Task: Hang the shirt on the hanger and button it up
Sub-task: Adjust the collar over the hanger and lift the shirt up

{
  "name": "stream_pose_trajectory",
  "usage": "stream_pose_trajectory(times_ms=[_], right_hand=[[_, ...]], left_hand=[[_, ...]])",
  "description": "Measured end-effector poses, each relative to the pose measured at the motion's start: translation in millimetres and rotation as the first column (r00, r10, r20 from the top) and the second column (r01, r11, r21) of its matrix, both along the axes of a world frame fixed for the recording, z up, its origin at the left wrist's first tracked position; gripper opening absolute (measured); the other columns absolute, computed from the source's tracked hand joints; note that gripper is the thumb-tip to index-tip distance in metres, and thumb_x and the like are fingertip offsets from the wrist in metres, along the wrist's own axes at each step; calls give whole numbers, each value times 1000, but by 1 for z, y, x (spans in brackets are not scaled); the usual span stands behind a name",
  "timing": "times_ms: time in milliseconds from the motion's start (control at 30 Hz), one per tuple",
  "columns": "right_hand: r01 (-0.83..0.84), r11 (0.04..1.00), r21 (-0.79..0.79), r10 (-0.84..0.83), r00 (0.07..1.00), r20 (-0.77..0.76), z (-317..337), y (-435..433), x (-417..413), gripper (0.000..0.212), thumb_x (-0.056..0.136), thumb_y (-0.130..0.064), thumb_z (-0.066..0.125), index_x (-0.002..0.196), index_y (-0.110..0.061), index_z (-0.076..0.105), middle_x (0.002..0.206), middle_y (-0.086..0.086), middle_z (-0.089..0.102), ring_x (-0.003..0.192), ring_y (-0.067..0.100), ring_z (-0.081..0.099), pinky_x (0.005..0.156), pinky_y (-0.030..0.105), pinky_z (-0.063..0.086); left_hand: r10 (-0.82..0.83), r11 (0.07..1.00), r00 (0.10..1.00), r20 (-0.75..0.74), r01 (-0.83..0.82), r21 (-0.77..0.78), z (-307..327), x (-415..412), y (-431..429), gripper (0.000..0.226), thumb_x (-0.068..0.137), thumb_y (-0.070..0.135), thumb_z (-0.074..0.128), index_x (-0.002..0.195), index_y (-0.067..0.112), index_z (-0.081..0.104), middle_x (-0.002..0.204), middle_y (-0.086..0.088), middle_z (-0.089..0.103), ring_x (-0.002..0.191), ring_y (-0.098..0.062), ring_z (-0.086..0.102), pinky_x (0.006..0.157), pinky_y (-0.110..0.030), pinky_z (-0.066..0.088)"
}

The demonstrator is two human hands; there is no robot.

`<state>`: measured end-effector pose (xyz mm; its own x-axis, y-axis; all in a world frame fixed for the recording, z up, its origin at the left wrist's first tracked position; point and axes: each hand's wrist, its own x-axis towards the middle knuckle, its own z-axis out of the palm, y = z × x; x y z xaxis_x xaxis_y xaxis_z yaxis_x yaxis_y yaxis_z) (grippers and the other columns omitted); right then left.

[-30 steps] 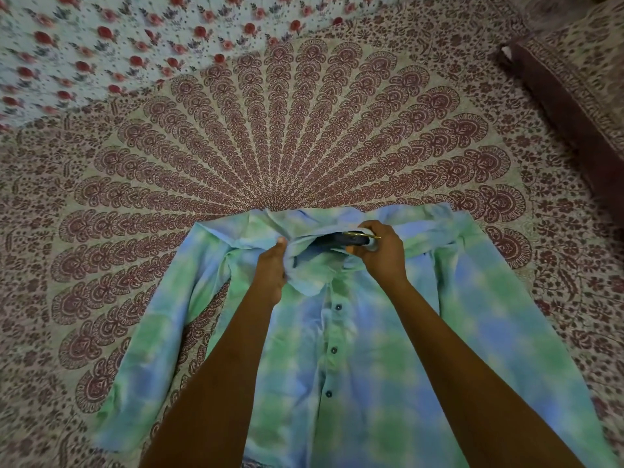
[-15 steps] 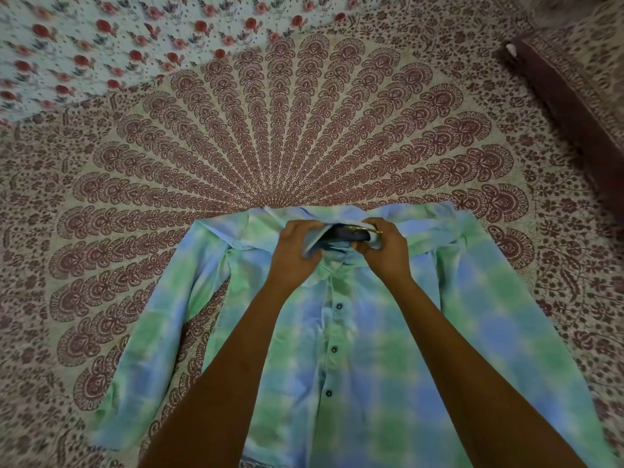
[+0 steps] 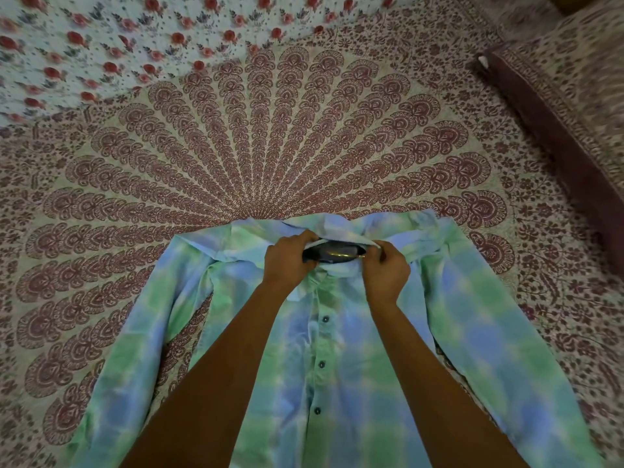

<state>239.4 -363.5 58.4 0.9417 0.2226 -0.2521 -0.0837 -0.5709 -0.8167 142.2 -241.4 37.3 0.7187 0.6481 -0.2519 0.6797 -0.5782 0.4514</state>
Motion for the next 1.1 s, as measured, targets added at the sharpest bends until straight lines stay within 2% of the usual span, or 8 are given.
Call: stream_pose_trajectory(times_ms=[133,233,367,500,667,767,867,1100], right_hand=[[213,976,32,-191,923,-334,2,1,20,26,88,-6,45,67,3,58,60,12,44,64,24,38,60,30,30],[131,991,-16,-126,895,-428,8,3,34,27,89,-4,39,63,-6,47,60,4,40,58,22,36,52,25,33],[-253,923,-289,215,964,-156,15,7,46,36,90,-22,45,56,-10,39,59,4,42,67,27,44,48,27,24],[-476,771,-423,527,850,5,17,7,56,20,91,-18,48,82,-5,59,77,17,61,78,34,56,59,31,37],[-383,901,-205,324,907,-269,17,6,64,22,84,-1,52,99,1,67,101,24,67,94,38,62,86,42,52],[-296,939,-176,207,894,-397,15,6,63,19,85,-2,47,77,5,62,83,23,62,82,30,54,76,35,49],[-370,903,-217,300,906,-298,18,9,57,25,89,-9,41,66,-3,47,67,10,45,77,26,44,63,30,35],[-641,714,-280,652,755,-66,13,5,63,27,93,-27,51,80,-5,62,77,16,60,73,28,53,54,30,29]], left_hand=[[-38,994,999,-22,40,104,-3,4,-9,40,77,30,66,116,28,57,99,-4,69,97,-29,62,73,-33,43],[-41,993,999,-23,44,114,-4,10,-12,44,75,34,69,117,27,58,102,-4,68,96,-29,63,75,-35,43],[-33,987,999,38,26,157,-2,6,-15,40,72,24,71,112,20,64,115,-8,63,98,-33,61,79,-40,45],[-27,979,998,50,16,204,-3,-1,-20,39,67,16,76,105,17,68,107,-12,63,90,-36,61,69,-41,47],[10,984,1000,7,-11,179,3,2,-24,37,76,20,69,113,16,64,114,-9,61,99,-33,57,68,-37,45],[20,987,1000,-7,-19,158,5,4,-25,37,80,23,65,117,20,62,118,-6,59,103,-30,55,71,-35,44],[6,988,1000,-17,-3,154,6,5,-26,38,81,23,64,119,20,61,120,-5,58,105,-29,55,74,-36,45],[77,981,997,-5,-75,177,-1,-6,-29,36,76,18,70,111,15,64,115,-8,60,103,-30,57,68,-37,48]])
